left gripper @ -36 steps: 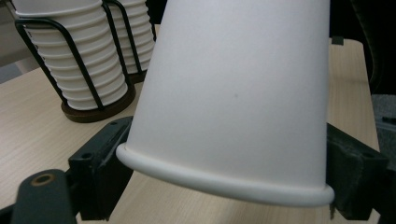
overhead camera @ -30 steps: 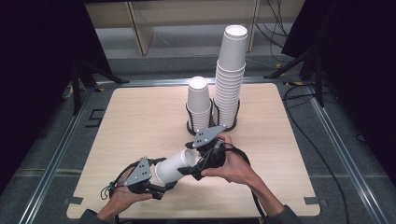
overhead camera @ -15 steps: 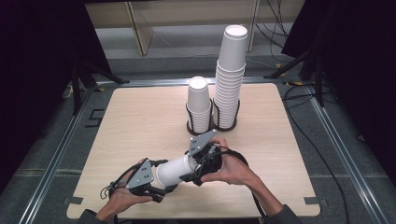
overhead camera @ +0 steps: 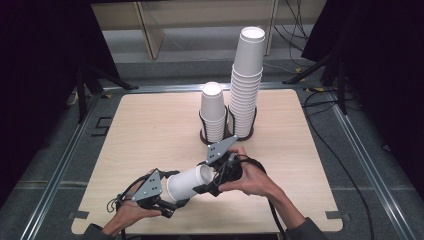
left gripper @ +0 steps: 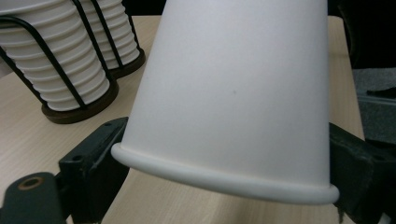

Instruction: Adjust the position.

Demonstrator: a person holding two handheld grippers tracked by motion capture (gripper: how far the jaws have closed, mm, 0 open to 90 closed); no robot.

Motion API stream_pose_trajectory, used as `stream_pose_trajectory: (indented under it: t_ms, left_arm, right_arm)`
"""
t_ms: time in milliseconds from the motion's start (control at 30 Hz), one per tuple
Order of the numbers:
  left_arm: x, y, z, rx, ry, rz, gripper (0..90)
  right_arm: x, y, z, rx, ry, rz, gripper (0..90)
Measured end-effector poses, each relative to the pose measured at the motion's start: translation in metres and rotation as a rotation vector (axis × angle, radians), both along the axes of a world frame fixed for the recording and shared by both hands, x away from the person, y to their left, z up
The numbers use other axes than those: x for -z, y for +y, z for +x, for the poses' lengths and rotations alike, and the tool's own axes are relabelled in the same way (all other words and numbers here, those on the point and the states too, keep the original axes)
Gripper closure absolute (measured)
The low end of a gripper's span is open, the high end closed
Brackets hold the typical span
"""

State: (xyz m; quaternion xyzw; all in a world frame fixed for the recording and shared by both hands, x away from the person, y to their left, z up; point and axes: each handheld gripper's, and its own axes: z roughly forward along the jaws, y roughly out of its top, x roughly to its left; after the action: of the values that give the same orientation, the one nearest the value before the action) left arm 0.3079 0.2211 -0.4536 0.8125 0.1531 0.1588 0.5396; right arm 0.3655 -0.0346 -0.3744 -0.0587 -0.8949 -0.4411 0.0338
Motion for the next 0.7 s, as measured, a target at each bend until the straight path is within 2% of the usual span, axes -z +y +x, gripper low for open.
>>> stream_pose_trajectory:
  t_ms: [67,133,167,267,300,367,400,433,467,567,600,667,700]
  left_arm:
    - [0.001,0.0,0.001,-0.001,0.001,-0.026,8.4]
    - [-0.001,0.001,0.0,-0.009,-0.001,-0.01,7.3]
    - [0.0,0.001,0.0,-0.011,0.004,-0.06,6.8]
    - [-0.002,0.004,0.001,-0.019,0.017,-0.105,5.8]
    - [-0.001,0.003,0.001,-0.012,0.019,-0.145,5.5]
    - [-0.003,0.005,0.001,-0.02,0.026,-0.14,5.3]
    - [-0.003,0.005,0.001,-0.019,0.025,-0.187,5.1]
    - [-0.004,0.006,0.001,-0.025,0.03,-0.182,5.0]
    - [-0.004,0.006,0.001,-0.024,0.028,-0.207,5.0]
    - [-0.005,0.007,0.001,-0.032,0.029,-0.223,4.9]
    - [-0.006,0.008,0.0,-0.036,0.022,-0.238,4.8]
    - [-0.006,0.008,0.001,-0.029,0.011,-0.262,4.8]
    - [-0.007,0.01,0.0,-0.039,0.016,-0.249,4.8]
  right_arm:
    - [0.0,-0.001,0.001,0.002,0.005,0.013,25.2]
    - [-0.001,-0.001,0.001,0.002,0.009,0.016,25.2]
    - [-0.001,-0.002,0.002,0.005,0.016,0.026,25.2]
    - [-0.001,-0.005,0.004,0.003,0.032,0.057,25.2]
    - [-0.001,-0.006,0.005,0.002,0.036,0.068,25.3]
    - [-0.001,-0.008,0.006,0.007,0.055,0.089,25.3]
    - [-0.001,-0.009,0.007,0.007,0.062,0.099,25.3]
    - [-0.001,-0.01,0.008,0.005,0.063,0.112,25.3]
    - [-0.001,-0.011,0.009,0.007,0.07,0.119,25.3]
    - [-0.001,-0.013,0.011,0.008,0.089,0.143,25.3]
    - [-0.001,-0.014,0.01,0.02,0.116,0.151,25.3]
    - [0.0,-0.016,0.012,0.017,0.127,0.173,25.3]
    - [0.001,-0.016,0.014,0.006,0.108,0.19,25.3]
